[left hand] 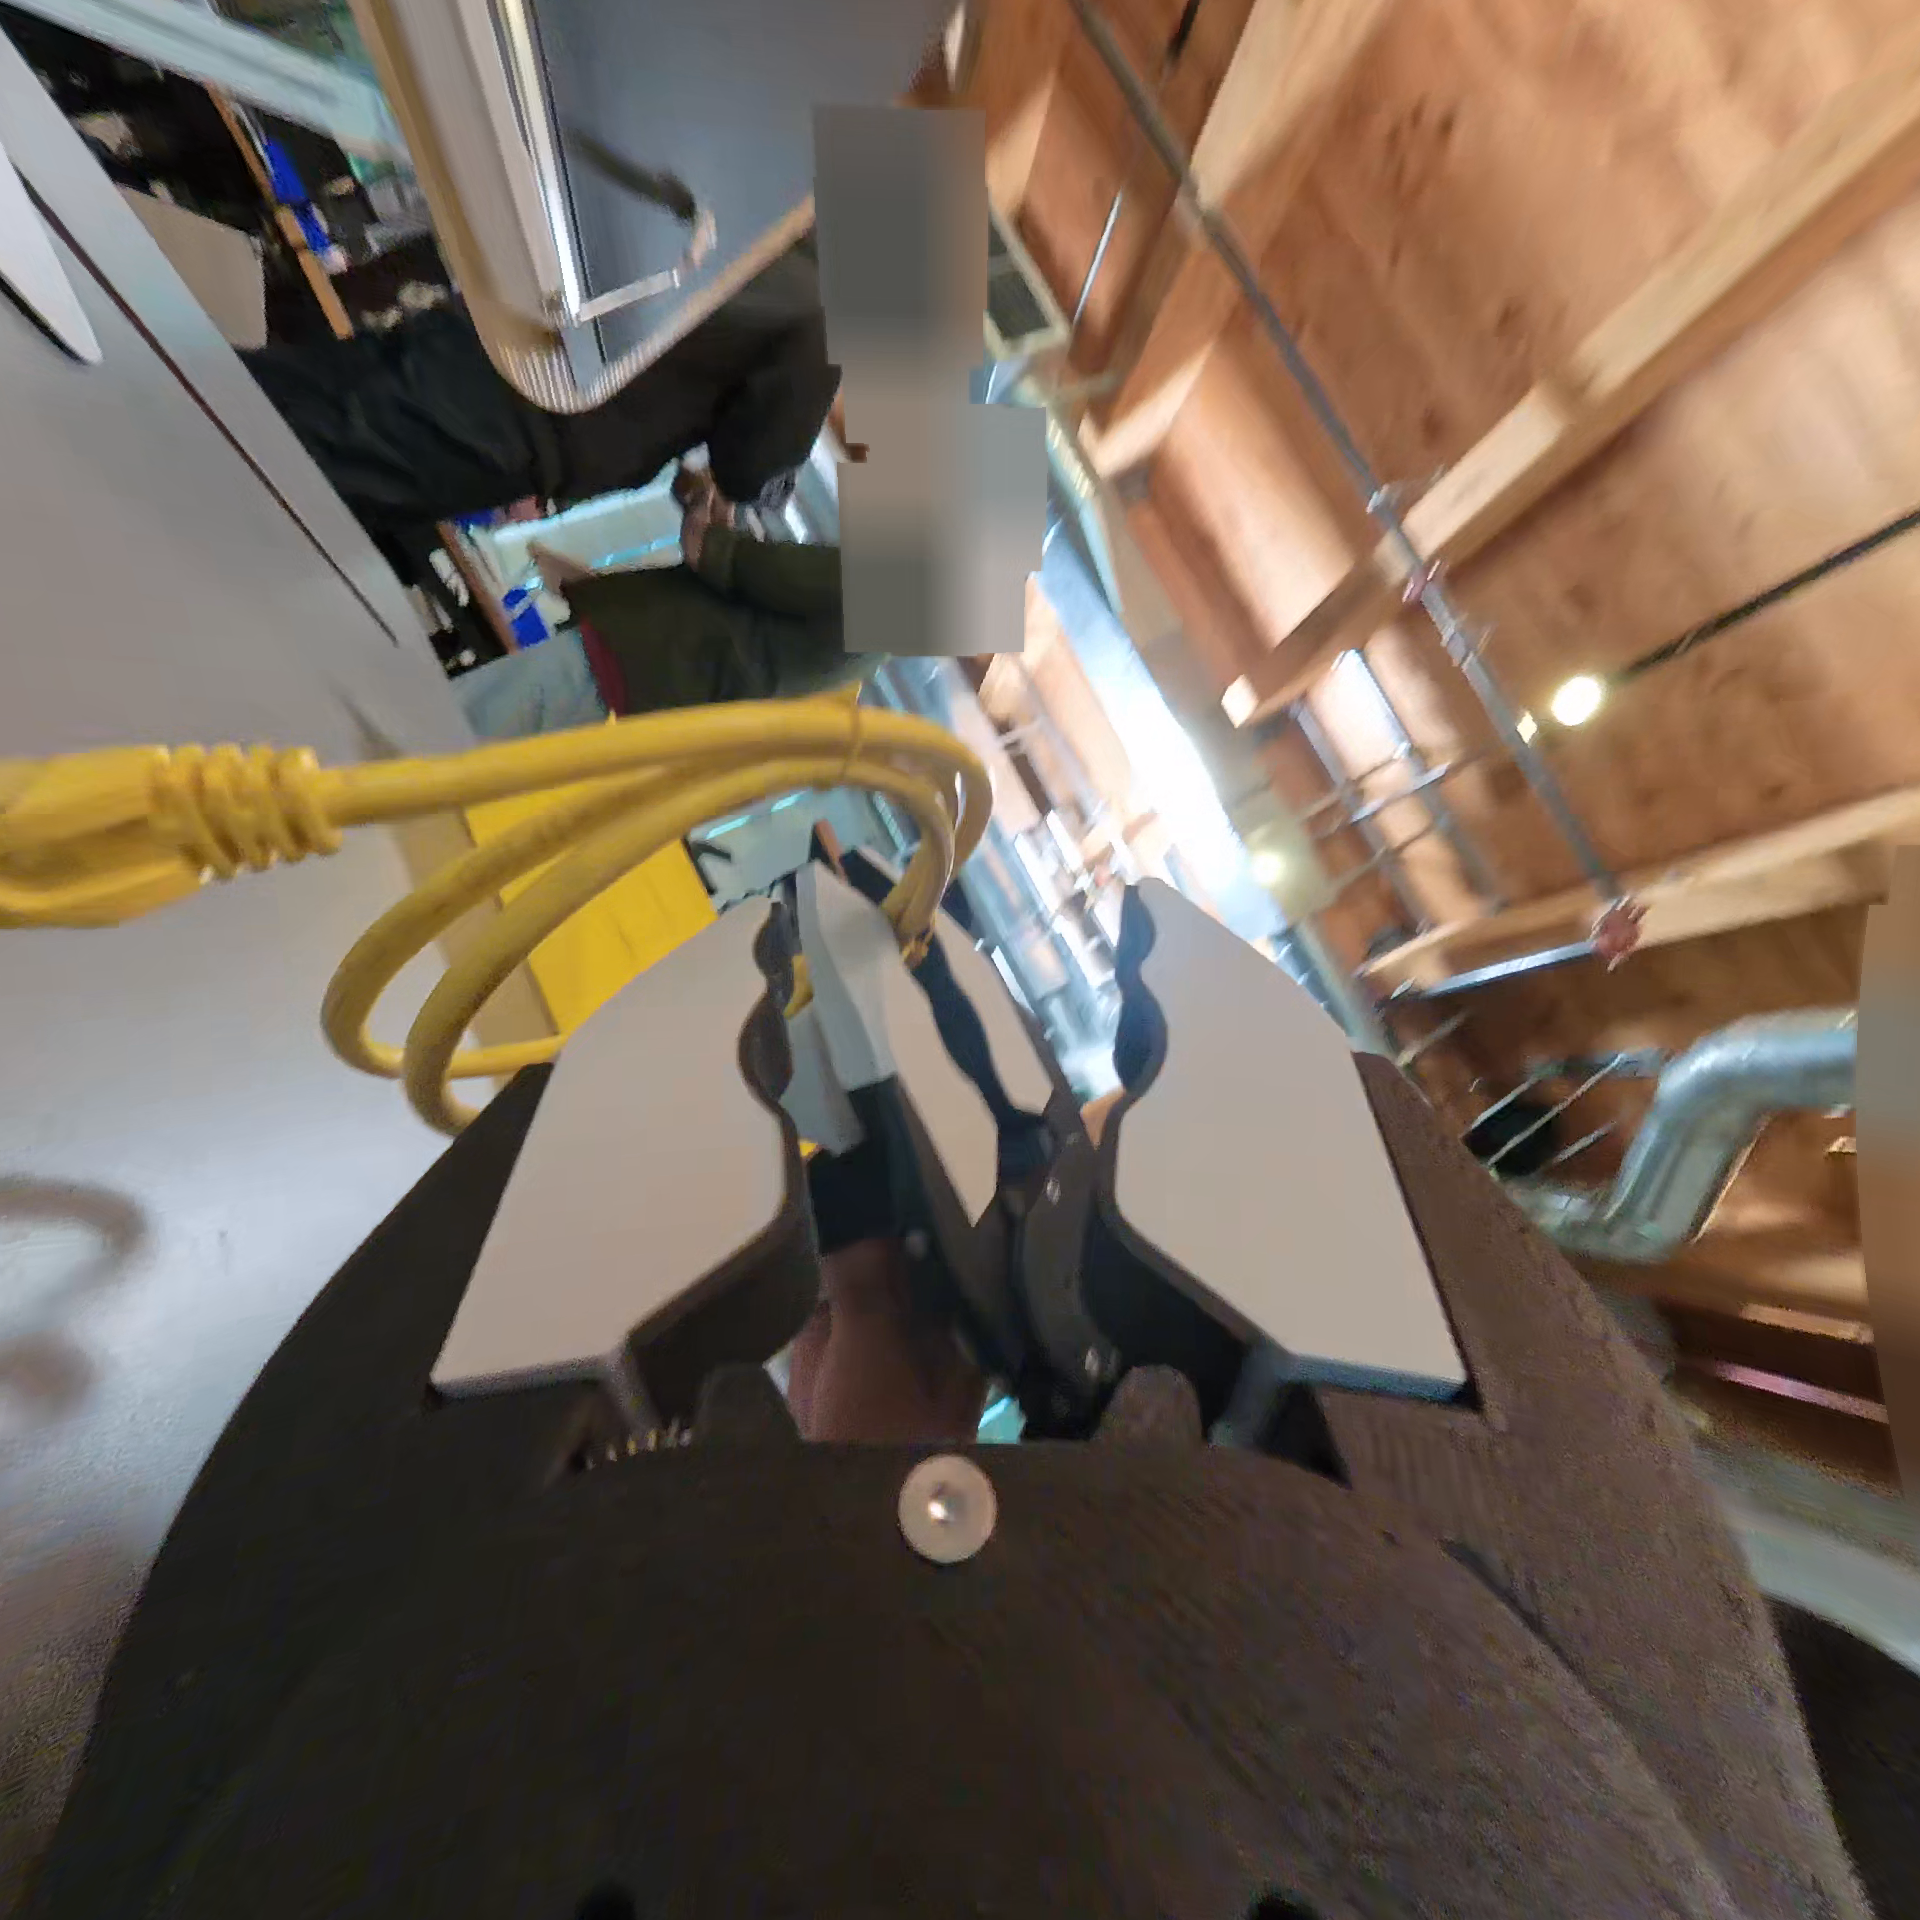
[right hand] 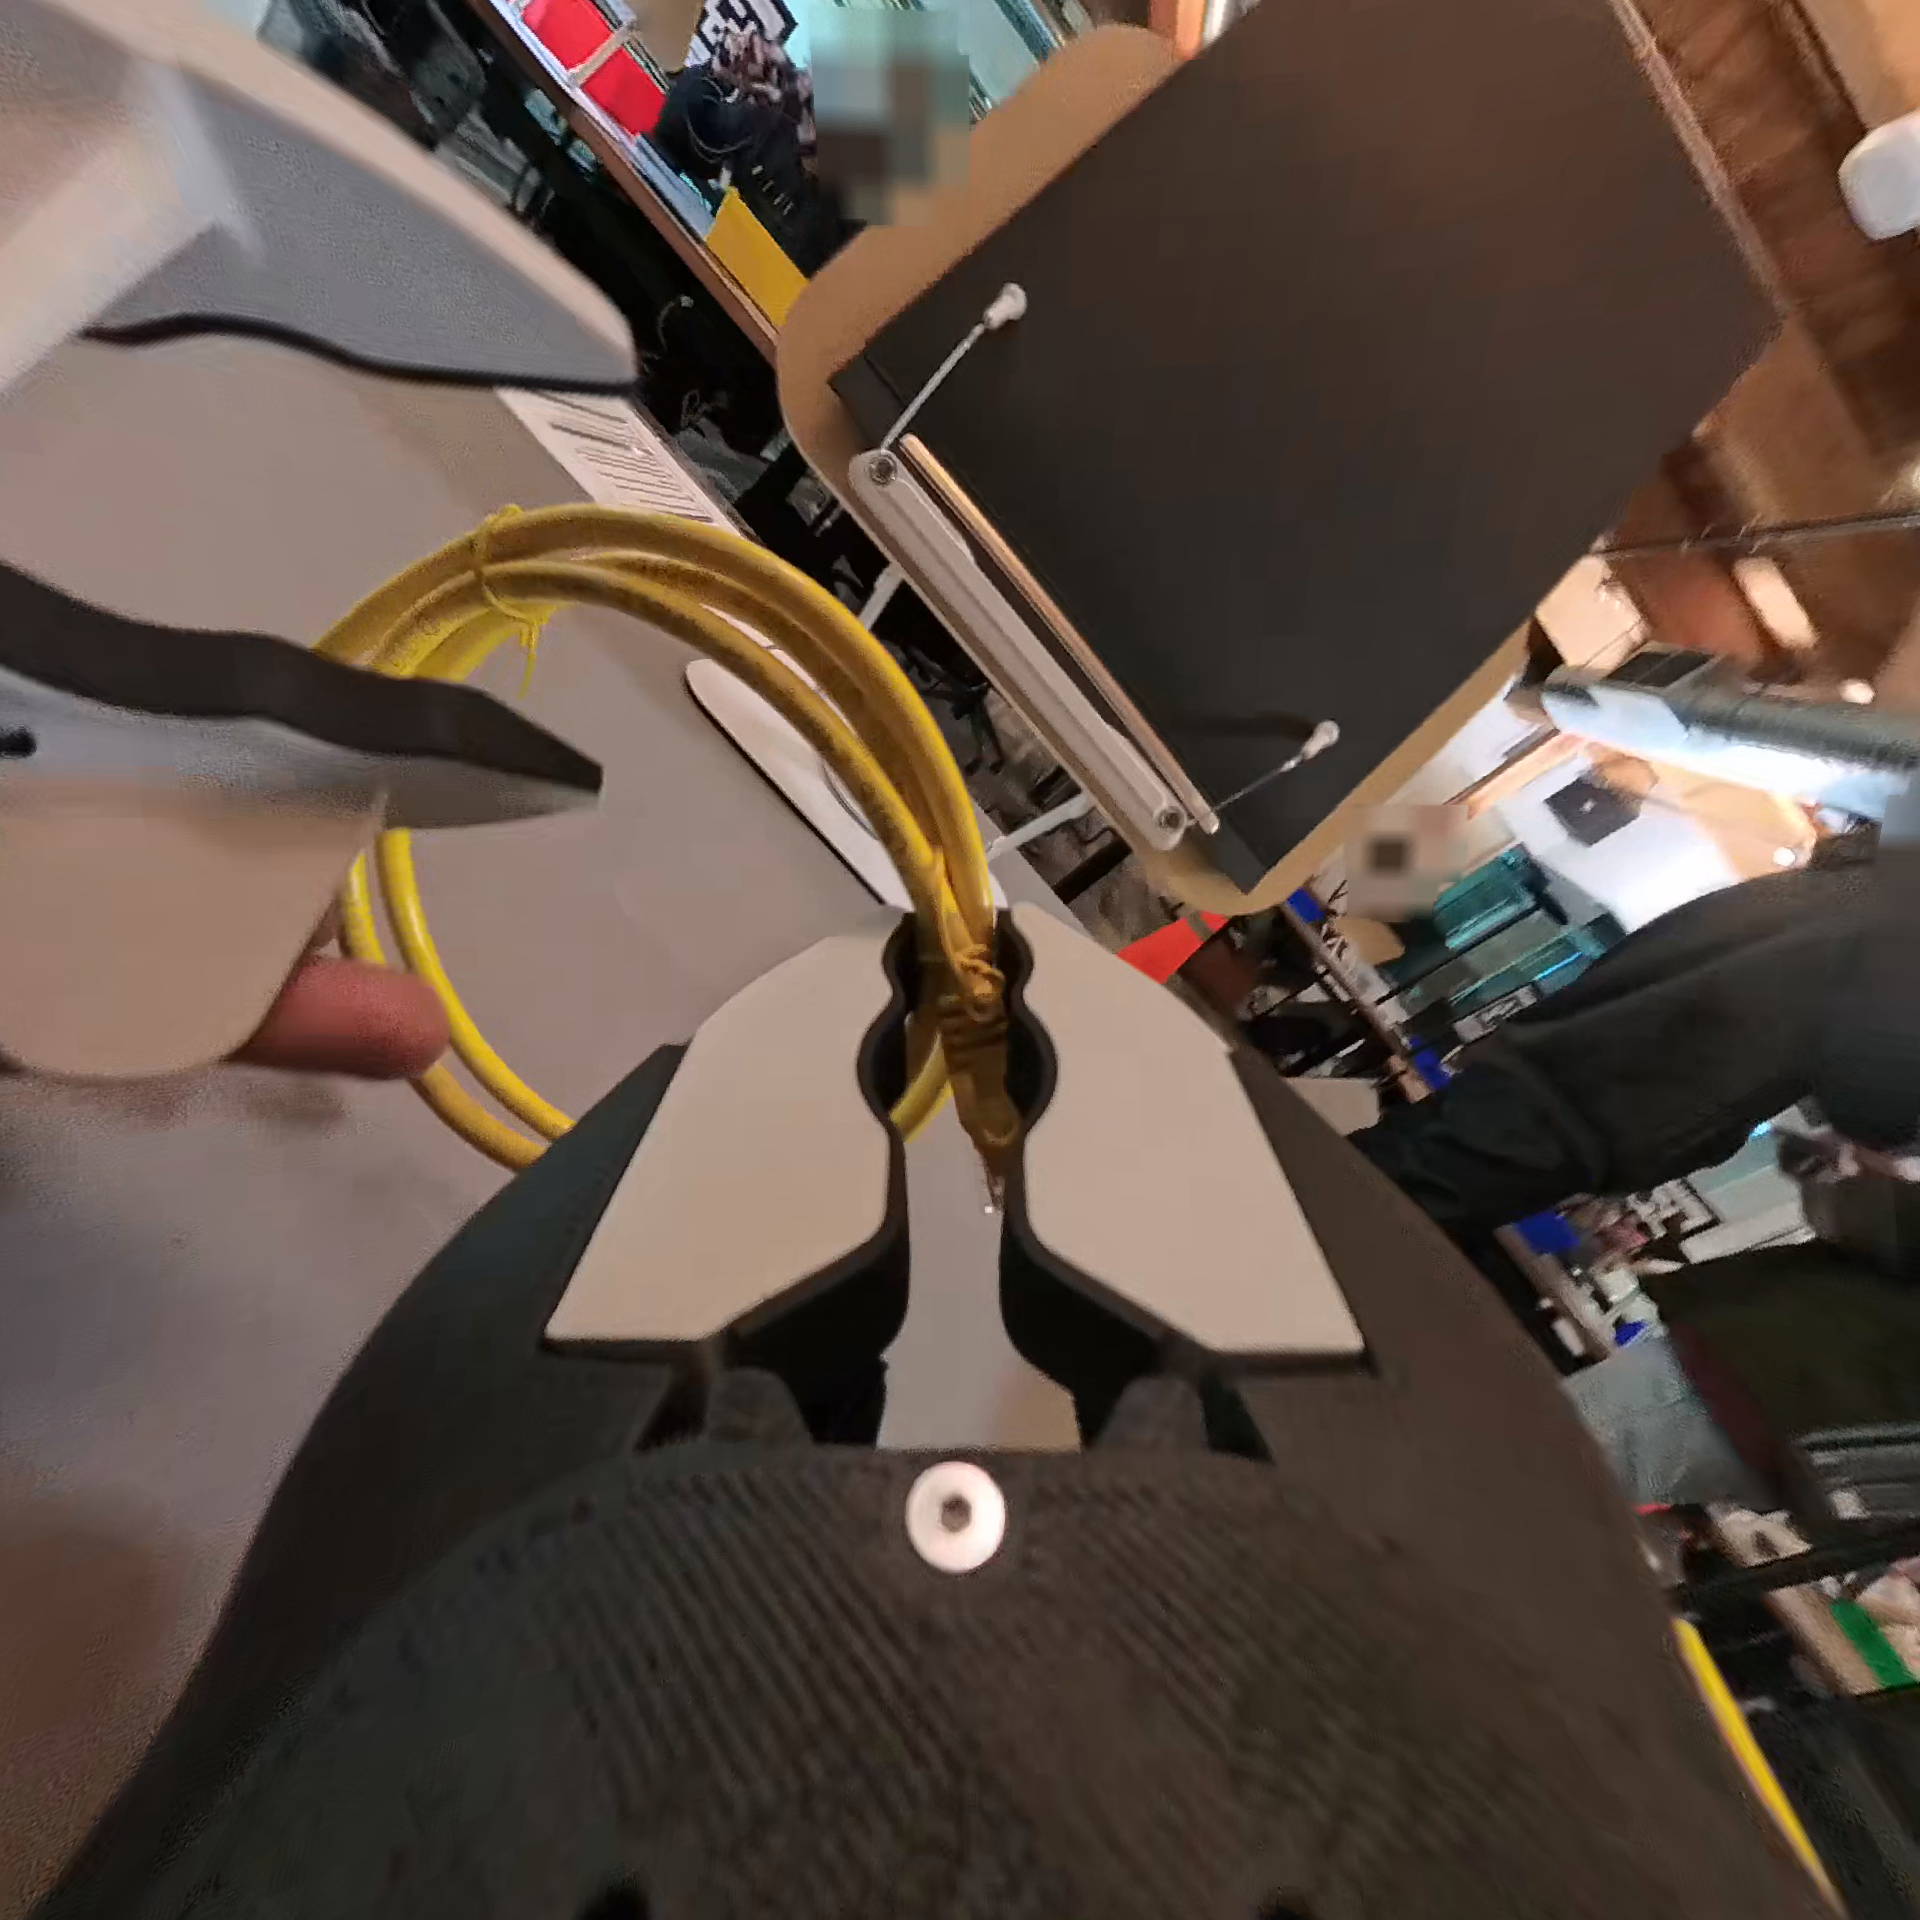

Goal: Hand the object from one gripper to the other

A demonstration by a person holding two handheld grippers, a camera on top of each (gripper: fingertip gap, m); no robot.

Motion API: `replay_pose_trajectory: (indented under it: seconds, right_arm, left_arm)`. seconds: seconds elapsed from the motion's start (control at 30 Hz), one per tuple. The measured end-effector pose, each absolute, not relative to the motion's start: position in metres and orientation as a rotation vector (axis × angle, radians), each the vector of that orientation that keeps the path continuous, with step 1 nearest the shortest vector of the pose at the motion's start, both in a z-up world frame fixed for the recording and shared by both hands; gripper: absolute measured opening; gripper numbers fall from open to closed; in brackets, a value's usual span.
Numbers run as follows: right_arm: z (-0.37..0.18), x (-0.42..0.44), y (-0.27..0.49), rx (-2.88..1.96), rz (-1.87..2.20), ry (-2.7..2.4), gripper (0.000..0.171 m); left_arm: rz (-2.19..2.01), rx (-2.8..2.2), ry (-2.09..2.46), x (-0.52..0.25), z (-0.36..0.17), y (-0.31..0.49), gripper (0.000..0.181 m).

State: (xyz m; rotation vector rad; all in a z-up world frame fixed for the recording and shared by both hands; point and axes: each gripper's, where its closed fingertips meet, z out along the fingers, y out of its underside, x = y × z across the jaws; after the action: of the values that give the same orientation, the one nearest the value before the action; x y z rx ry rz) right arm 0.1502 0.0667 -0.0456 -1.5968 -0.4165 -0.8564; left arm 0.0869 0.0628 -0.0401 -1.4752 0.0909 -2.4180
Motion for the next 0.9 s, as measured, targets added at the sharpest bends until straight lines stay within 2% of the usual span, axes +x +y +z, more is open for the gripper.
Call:
replay_pose_trajectory:
  seconds: [0.27, 0.63, 0.9]
  right_arm:
    - [-0.046, 0.126, 0.067, -1.524, -0.905, -0.534, 0.014]
    - [-0.052, 0.102, 0.066, -1.441, -0.939, -0.708, 0.016]
    - [-0.068, 0.103, 0.067, -1.575, -0.761, -0.706, 0.039]
  left_arm:
    - [-2.428, -1.457, -0.135, 0.070, -0.044, 0.089, 0.031]
    - [-2.492, -1.386, -0.151, 0.062, -0.035, 0.096, 0.019]
    - [-2.471, -1.372, -0.034, 0.063, -0.027, 0.090, 0.011]
